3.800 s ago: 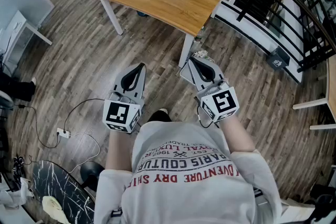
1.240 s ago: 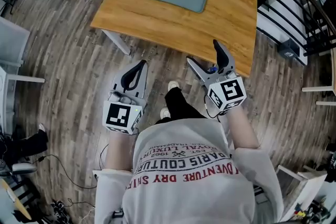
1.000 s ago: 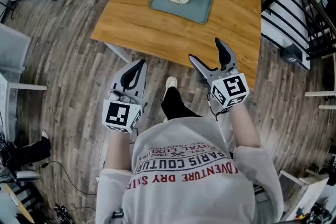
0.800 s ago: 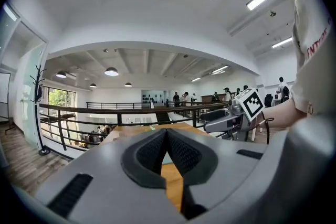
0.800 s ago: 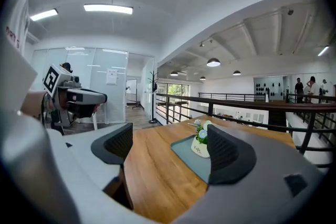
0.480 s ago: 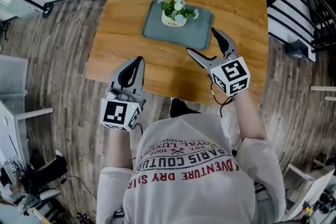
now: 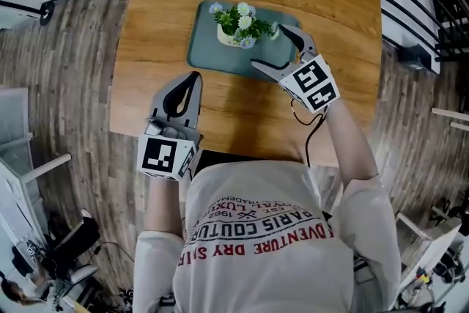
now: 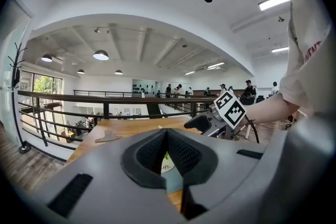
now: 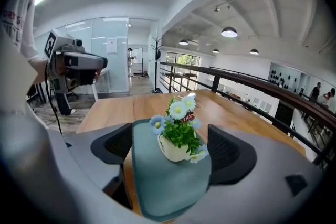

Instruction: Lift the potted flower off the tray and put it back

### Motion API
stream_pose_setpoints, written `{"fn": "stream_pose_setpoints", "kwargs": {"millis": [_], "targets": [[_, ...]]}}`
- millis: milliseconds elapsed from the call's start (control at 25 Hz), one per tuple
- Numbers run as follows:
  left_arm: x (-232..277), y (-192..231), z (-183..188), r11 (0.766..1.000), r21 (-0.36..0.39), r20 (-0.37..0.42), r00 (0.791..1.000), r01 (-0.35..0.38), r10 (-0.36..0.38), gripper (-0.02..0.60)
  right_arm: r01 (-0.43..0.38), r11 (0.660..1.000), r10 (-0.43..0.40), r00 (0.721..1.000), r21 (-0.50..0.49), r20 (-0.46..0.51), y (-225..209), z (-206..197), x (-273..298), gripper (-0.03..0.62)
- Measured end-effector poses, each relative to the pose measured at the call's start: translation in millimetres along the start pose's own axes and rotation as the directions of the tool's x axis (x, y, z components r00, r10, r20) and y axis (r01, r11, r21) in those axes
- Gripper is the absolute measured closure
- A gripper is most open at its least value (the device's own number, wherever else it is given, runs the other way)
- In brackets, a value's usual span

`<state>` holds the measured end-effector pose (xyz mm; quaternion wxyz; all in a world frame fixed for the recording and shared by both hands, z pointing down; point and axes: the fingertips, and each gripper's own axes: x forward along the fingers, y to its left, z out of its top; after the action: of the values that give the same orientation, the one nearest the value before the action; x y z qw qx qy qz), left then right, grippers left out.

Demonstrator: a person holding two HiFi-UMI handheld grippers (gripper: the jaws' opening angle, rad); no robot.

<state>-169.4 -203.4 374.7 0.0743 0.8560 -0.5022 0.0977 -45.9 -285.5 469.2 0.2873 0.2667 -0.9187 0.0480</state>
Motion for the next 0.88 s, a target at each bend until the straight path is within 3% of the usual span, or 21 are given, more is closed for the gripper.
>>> {"fn": "stream_pose_setpoints", "kwargs": {"millis": [520, 880], "targets": [[64, 39, -34, 0.997, -0.027, -0.080, 0.994, 0.069, -0.071, 0.569, -0.139, 0.986, 0.118, 0.975, -0.097, -0.190, -22, -43, 79, 0.148], [87, 52, -57, 0.993, -0.070, -0.052, 0.994, 0.092, -0.095, 0.569, -0.285, 0.954, 0.265, 0.949, -0.099, -0.173, -13, -58, 116, 0.132]]}}
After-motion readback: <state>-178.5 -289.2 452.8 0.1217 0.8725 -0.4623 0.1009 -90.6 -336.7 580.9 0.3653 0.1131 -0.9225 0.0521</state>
